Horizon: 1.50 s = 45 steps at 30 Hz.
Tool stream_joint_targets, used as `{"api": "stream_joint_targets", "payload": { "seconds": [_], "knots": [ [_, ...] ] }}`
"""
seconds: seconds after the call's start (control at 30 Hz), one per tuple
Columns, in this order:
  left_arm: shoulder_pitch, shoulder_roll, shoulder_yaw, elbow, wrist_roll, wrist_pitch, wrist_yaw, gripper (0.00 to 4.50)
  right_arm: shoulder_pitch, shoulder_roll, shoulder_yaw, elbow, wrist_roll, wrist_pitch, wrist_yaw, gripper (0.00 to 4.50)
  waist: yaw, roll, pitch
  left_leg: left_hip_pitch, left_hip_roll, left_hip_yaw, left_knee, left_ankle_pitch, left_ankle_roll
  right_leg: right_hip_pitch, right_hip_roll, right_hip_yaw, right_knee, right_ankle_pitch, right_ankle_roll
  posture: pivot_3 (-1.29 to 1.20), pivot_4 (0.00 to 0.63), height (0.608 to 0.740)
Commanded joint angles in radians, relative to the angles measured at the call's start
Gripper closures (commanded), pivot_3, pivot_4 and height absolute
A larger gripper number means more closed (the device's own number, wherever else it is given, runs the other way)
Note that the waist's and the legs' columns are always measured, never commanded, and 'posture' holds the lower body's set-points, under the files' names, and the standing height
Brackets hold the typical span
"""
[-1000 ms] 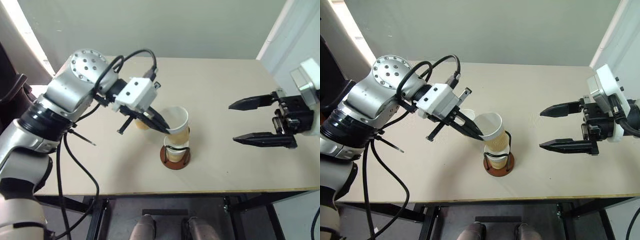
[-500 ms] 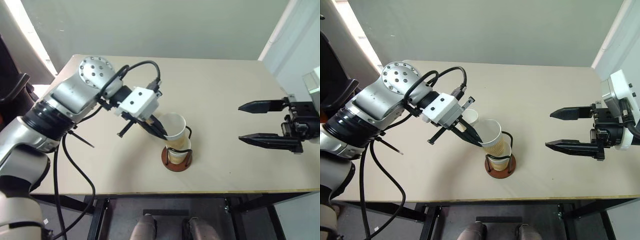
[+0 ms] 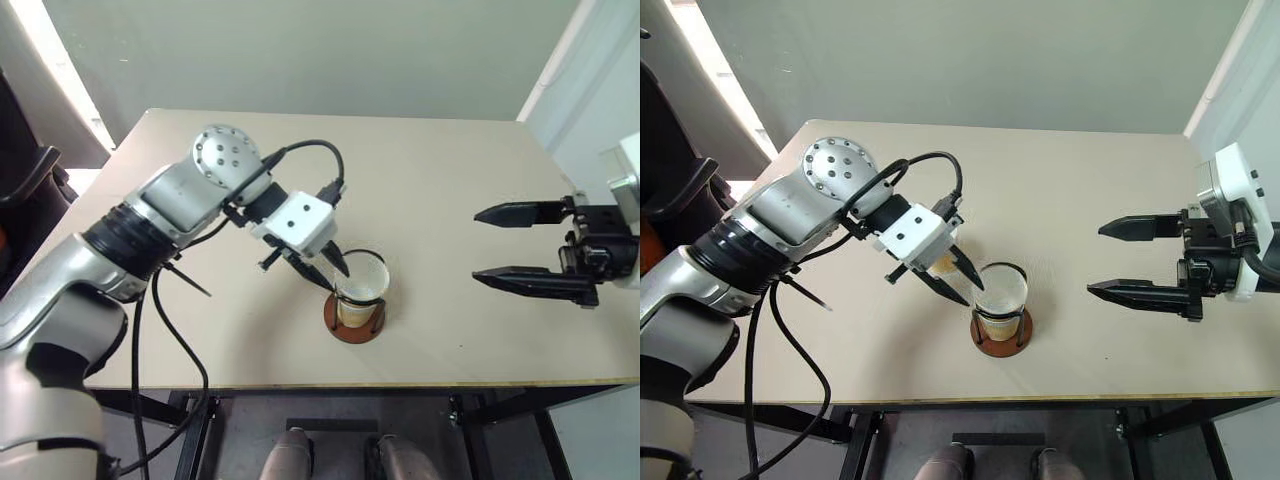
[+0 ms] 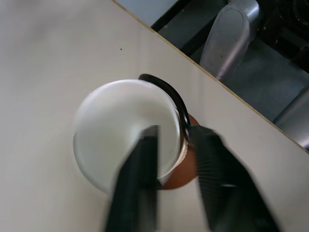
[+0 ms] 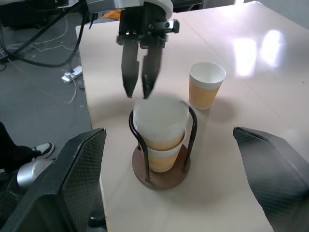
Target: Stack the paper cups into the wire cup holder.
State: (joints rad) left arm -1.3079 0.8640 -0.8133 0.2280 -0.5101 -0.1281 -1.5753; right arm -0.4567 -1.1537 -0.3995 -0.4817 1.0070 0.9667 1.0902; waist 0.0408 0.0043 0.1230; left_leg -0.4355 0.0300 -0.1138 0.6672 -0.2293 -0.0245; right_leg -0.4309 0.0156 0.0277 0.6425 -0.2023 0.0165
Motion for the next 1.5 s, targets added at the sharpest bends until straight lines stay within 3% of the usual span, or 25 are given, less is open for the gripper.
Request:
{"api": "stream_joint_targets", "payload": {
  "seconds": [0.03, 0.17, 0.33, 0.5, 0.73, 1.13, 1.23, 1.4, 1.5],
  "knots": [
    [-0.015, -0.005, 0.108, 0.044, 0.029, 0.001, -0.039, 2.18, -0.030, -0.013, 0.022, -0.003, -0.002, -0.029, 0.001, 0.10, 0.000, 0.000, 0.000, 0.000, 0.000, 0.000, 0.000, 0.000, 0.000, 0.000, 0.000, 0.000, 0.000, 0.000, 0.000, 0.00, 0.150, 0.740],
    [-0.017, 0.069, 0.178, 0.106, 0.028, 0.042, -0.039, 2.18, -0.060, -0.009, 0.070, 0.018, -0.015, -0.053, 0.016, 0.10, -0.005, 0.000, 0.000, 0.000, 0.000, 0.001, 0.000, 0.000, 0.000, 0.000, 0.000, 0.001, 0.000, 0.000, 0.000, 0.00, 0.150, 0.740],
    [0.013, 0.158, 0.187, 0.276, 0.181, -0.008, -0.039, 2.18, -0.147, 0.050, 0.178, 0.032, -0.024, -0.077, 0.011, 0.10, -0.013, 0.001, 0.000, 0.001, 0.001, 0.001, -0.001, 0.000, 0.001, -0.001, 0.000, 0.002, 0.000, 0.000, 0.000, 0.00, 0.150, 0.740],
    [0.008, 0.049, 0.221, 0.513, 0.309, -0.059, -0.035, 2.18, -0.234, 0.104, 0.287, 0.080, -0.116, -0.096, -0.026, 0.10, 0.004, 0.001, 0.000, 0.001, 0.001, 0.000, 0.000, -0.001, 0.002, -0.002, -0.001, 0.002, 0.001, 0.000, 0.000, 0.00, 0.150, 0.740],
    [-0.026, -0.125, 0.281, 0.812, 0.473, -0.165, 0.024, 2.18, -0.347, 0.233, 0.422, 0.115, -0.245, -0.039, -0.194, 0.10, 0.004, 0.001, 0.000, 0.000, 0.000, 0.004, 0.003, -0.003, 0.005, -0.004, -0.003, 0.001, 0.001, 0.004, -0.001, 0.00, 0.150, 0.740],
    [-0.050, -0.206, 0.334, 0.942, 0.673, -0.251, 0.100, 2.18, -0.355, 0.301, 0.416, 0.062, -0.236, 0.030, -0.239, 0.10, 0.003, 0.001, 0.000, -0.003, 0.001, 0.010, 0.002, -0.004, 0.007, -0.008, -0.004, 0.004, -0.002, 0.003, 0.001, 0.00, 0.150, 0.740],
    [-0.050, -0.213, 0.344, 0.951, 0.706, -0.261, 0.120, 2.76, -0.350, 0.304, 0.409, 0.050, -0.228, 0.040, -0.239, 0.10, 0.002, 0.001, 0.000, -0.002, 0.001, 0.010, 0.003, -0.004, 0.007, -0.008, -0.004, 0.004, -0.001, 0.003, 0.001, 0.00, 0.150, 0.740],
    [-0.051, -0.222, 0.366, 0.943, 0.732, -0.269, 0.115, 4.47, -0.347, 0.309, 0.402, 0.046, -0.226, 0.046, -0.243, 0.10, 0.002, 0.001, 0.000, -0.002, 0.001, 0.011, 0.003, -0.004, 0.007, -0.008, -0.004, 0.004, 0.000, 0.003, 0.000, 0.00, 0.150, 0.740],
    [-0.051, -0.218, 0.388, 0.933, 0.730, -0.268, 0.096, 4.47, -0.344, 0.304, 0.399, 0.049, -0.228, 0.042, -0.240, 0.10, 0.002, 0.001, 0.000, -0.002, 0.001, 0.011, 0.004, -0.004, 0.007, -0.008, -0.004, 0.005, 0.000, 0.003, 0.000, 0.00, 0.150, 0.740]
  ]
}}
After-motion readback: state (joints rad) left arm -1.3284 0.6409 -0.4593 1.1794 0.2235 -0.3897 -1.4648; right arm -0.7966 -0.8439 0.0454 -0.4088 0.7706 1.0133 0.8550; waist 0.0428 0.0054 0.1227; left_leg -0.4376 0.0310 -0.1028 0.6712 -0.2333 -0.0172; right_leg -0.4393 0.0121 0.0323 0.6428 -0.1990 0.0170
